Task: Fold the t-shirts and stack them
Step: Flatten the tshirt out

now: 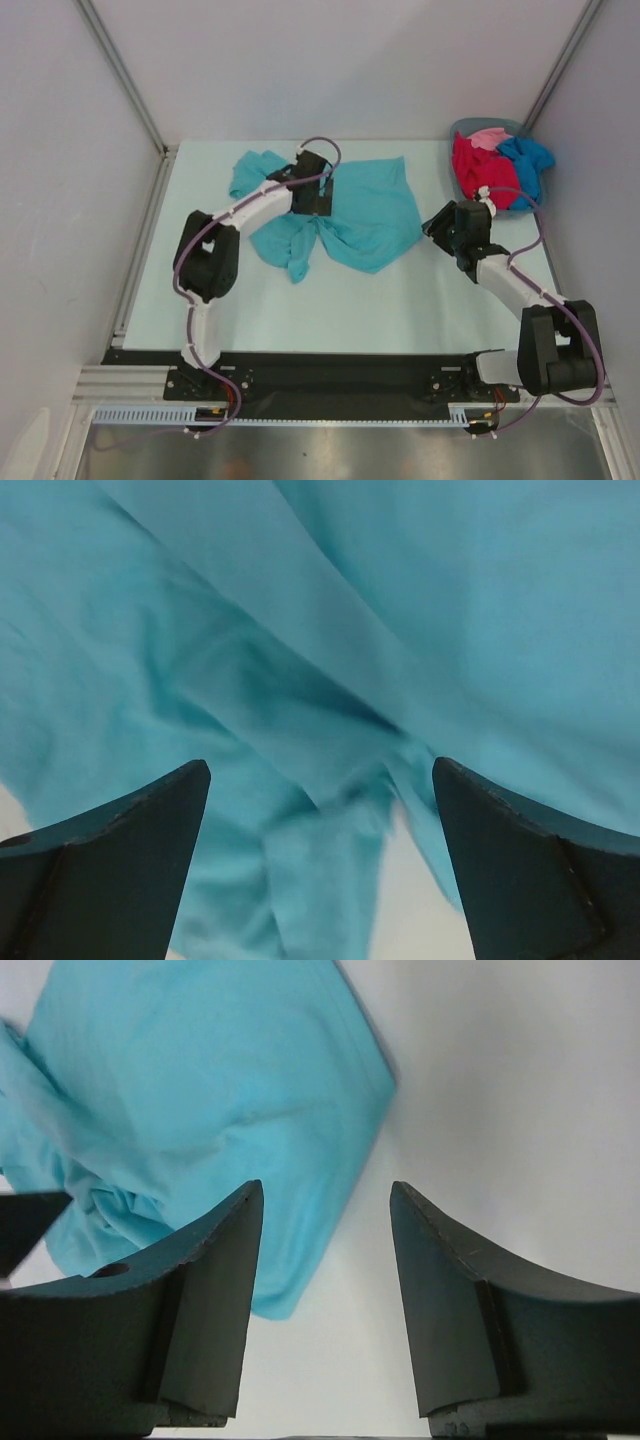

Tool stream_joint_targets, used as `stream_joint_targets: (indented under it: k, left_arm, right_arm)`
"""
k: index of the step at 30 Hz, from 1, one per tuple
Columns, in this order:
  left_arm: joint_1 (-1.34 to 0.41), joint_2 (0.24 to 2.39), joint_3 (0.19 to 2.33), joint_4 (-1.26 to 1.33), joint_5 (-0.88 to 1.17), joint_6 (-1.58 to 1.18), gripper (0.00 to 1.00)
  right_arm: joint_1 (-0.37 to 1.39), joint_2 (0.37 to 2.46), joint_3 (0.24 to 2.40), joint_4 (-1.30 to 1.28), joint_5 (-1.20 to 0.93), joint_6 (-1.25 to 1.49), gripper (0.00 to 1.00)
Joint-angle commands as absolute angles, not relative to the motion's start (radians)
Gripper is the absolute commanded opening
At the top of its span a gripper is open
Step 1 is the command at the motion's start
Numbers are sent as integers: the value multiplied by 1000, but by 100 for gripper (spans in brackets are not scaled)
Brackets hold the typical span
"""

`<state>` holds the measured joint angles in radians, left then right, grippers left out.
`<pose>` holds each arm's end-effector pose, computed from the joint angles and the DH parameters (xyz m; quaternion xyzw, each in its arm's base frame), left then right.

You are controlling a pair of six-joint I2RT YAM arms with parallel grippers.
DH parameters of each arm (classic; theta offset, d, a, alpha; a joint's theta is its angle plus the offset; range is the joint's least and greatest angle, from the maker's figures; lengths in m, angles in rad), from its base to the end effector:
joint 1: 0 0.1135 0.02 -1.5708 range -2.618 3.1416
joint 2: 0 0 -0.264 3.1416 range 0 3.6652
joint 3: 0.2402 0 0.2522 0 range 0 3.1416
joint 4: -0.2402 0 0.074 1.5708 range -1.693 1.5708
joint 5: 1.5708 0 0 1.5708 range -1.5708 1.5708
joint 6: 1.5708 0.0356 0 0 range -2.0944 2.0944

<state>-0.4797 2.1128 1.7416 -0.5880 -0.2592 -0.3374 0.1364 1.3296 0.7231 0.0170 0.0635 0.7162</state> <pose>0.4198 -0.2081 0.2180 0.0284 0.9460 -0.0055 0.3229 0.2811 0.0363 0.2186 0.2663 0.8405 0.1692 0.4404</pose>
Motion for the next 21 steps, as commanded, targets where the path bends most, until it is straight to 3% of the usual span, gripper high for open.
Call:
stream_joint_targets:
  k: [1,12,21]
  left_arm:
    - [-561,1909,1576,-519,-328,-432,100]
    - [-610,1663,1226,-526,-384,-557,100]
    - [-704,1625,983,-434,-319,-673,100]
  right_arm:
    - [152,1256,661,38,81,758,59]
    - [156,1249,626,51,64,761,59]
    - [167,1249,653,43,64,755,59]
